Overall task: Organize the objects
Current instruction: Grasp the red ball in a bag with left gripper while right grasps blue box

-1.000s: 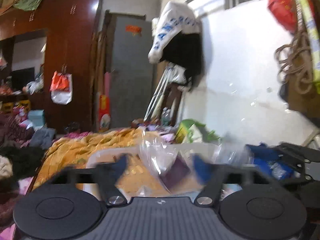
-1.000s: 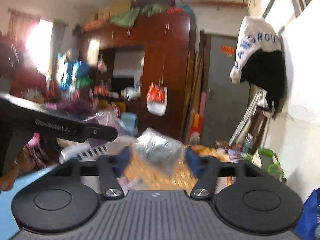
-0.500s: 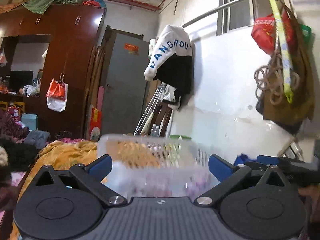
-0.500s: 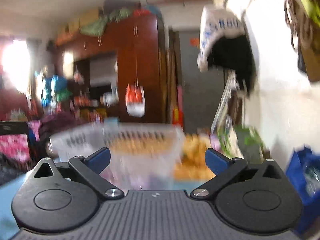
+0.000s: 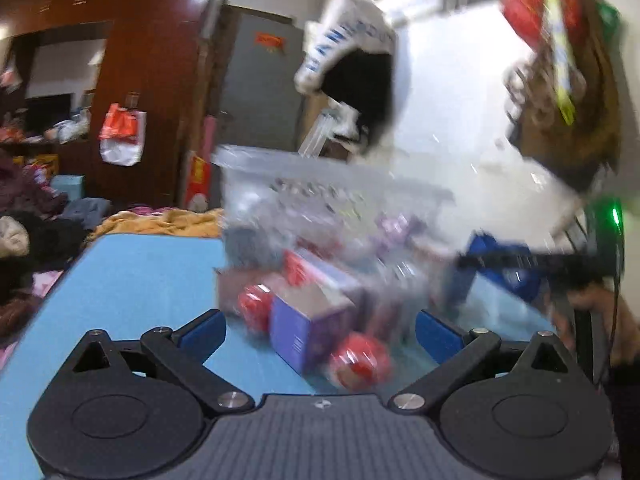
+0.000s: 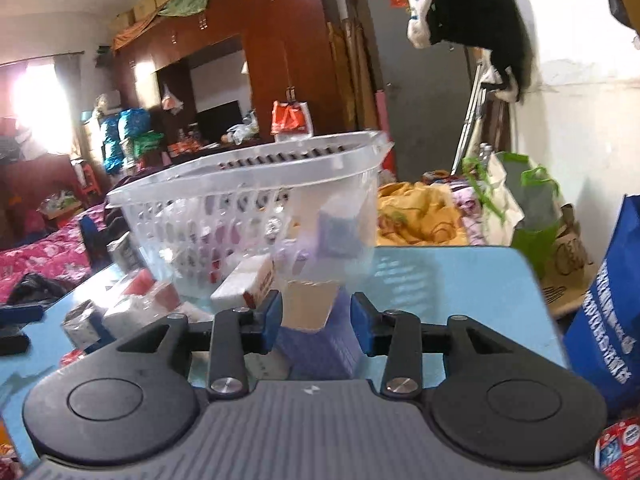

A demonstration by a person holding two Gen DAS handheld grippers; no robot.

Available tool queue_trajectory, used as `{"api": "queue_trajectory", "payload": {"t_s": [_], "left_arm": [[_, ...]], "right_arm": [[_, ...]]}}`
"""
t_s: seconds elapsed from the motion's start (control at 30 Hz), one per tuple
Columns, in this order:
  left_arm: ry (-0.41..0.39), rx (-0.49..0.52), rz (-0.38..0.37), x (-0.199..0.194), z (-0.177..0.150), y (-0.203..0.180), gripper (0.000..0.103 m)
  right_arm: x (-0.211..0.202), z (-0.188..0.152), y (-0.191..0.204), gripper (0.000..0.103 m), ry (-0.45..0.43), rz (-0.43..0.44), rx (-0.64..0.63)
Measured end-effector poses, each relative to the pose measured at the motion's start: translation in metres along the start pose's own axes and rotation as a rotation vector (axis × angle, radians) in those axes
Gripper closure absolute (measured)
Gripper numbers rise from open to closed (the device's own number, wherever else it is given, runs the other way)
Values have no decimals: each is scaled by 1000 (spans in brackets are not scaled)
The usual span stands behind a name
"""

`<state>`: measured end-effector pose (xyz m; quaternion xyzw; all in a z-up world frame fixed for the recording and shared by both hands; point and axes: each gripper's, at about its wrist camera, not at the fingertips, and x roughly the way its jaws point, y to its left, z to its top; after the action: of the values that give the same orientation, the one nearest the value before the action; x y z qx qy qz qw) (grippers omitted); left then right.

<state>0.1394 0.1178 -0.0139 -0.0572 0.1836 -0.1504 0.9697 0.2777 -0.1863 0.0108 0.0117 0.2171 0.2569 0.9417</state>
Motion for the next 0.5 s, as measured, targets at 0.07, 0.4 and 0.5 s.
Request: {"api": "queue_trajectory", "payload": {"t_s": [0.07, 0.4, 0.5], "left_arm": [[40, 49, 6, 9, -2, -8, 3], [134, 155, 70, 27, -12, -42, 20], [138, 168, 112, 30, -12, -46, 44]], "right_arm": [[-1, -2, 2, 60, 2, 1, -14], [-2, -6, 10, 51, 3, -29, -54], [-4, -7, 12, 44, -7, -26, -59]]}}
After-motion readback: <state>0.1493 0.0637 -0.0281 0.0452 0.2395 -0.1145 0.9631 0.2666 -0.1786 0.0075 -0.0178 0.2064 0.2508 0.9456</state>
